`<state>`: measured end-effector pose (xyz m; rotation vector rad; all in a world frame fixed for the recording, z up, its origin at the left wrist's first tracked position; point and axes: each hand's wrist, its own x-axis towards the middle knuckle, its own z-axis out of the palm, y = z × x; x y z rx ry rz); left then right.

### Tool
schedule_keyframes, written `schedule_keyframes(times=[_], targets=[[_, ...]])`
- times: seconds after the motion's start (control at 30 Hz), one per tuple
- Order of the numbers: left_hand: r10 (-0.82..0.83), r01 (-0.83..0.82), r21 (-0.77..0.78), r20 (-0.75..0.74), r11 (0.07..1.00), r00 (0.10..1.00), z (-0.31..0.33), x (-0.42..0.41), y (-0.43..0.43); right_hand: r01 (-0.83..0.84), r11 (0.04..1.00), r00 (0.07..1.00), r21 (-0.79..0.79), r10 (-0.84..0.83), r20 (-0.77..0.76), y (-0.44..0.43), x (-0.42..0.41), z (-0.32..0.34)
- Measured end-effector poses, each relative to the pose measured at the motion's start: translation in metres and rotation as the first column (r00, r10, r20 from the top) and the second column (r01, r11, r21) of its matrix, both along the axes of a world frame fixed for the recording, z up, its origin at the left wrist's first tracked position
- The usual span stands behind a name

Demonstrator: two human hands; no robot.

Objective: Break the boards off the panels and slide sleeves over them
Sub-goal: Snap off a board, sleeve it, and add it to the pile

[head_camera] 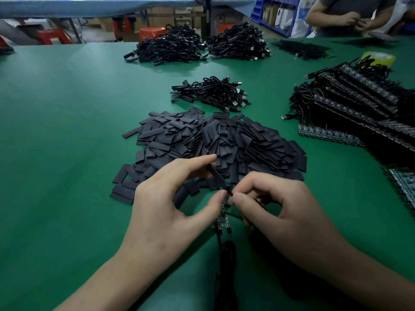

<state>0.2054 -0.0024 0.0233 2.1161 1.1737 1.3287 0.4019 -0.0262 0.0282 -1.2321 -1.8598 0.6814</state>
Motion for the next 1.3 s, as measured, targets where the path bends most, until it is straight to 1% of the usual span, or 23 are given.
schedule_keyframes(times=[0.1,0.2,0.3,0.4,0.5,0.6,0.7,0.77,0.83,1.0,1.07,1.17,1.27,1.3], targets=[[-0.020,0.021,-0.066,0.007,0.998,1.000,-0.002,0.001,-0.002,-0.001,0.992,0.989,0.126,-0.018,0.147,-0.001,-0.001,-0.002],[-0.005,0.002,-0.090,-0.032,0.996,0.999,-0.002,0.003,-0.004,-0.031,0.975,0.955,0.219,-0.035,0.293,-0.003,-0.002,-0.002],[0.006,-0.012,-0.107,-0.063,0.994,0.998,-0.001,0.003,-0.005,-0.069,0.966,0.920,0.251,-0.036,0.391,-0.004,-0.003,-0.002],[0.027,-0.036,-0.106,-0.089,0.994,0.996,0.001,0.004,-0.006,-0.083,0.962,0.900,0.259,-0.040,0.434,-0.005,-0.004,0.000],[0.038,-0.043,-0.092,-0.056,0.995,0.998,0.001,0.006,-0.005,-0.077,0.965,0.909,0.250,-0.035,0.414,-0.006,-0.005,0.001],[0.016,-0.016,-0.089,0.000,0.996,1.000,0.000,0.004,-0.003,-0.046,0.976,0.942,0.214,-0.029,0.334,-0.006,-0.005,-0.001],[-0.037,0.036,-0.143,-0.009,0.989,0.999,-0.003,0.002,-0.002,0.003,0.986,0.967,0.169,-0.046,0.251,-0.003,-0.002,-0.004],[-0.049,0.048,-0.173,0.003,0.984,0.999,-0.005,0.001,-0.001,0.013,0.987,0.972,0.158,-0.050,0.231,0.000,0.000,-0.004],[-0.026,0.027,-0.167,0.007,0.986,1.000,-0.006,0.000,0.001,0.016,0.987,0.970,0.160,-0.054,0.235,0.001,0.001,-0.005],[0.110,-0.109,-0.105,0.006,0.989,0.994,-0.003,-0.003,0.004,0.005,0.994,0.979,0.111,-0.027,0.202,0.002,0.005,0.000],[0.149,-0.146,-0.113,0.022,0.983,0.989,-0.002,-0.006,0.006,-0.011,0.996,0.978,0.090,-0.009,0.208,0.003,0.008,0.001],[0.191,-0.187,-0.118,0.024,0.975,0.981,-0.002,-0.007,0.007,-0.039,0.996,0.966,0.080,0.017,0.259,0.005,0.010,0.001],[0.194,-0.185,-0.172,0.035,0.968,0.980,-0.002,-0.008,0.007,-0.017,0.994,0.957,0.108,-0.016,0.290,0.010,0.014,0.006],[0.195,-0.189,-0.185,0.015,0.964,0.981,-0.002,-0.009,0.006,0.011,0.994,0.952,0.112,-0.045,0.304,0.014,0.017,0.010]])
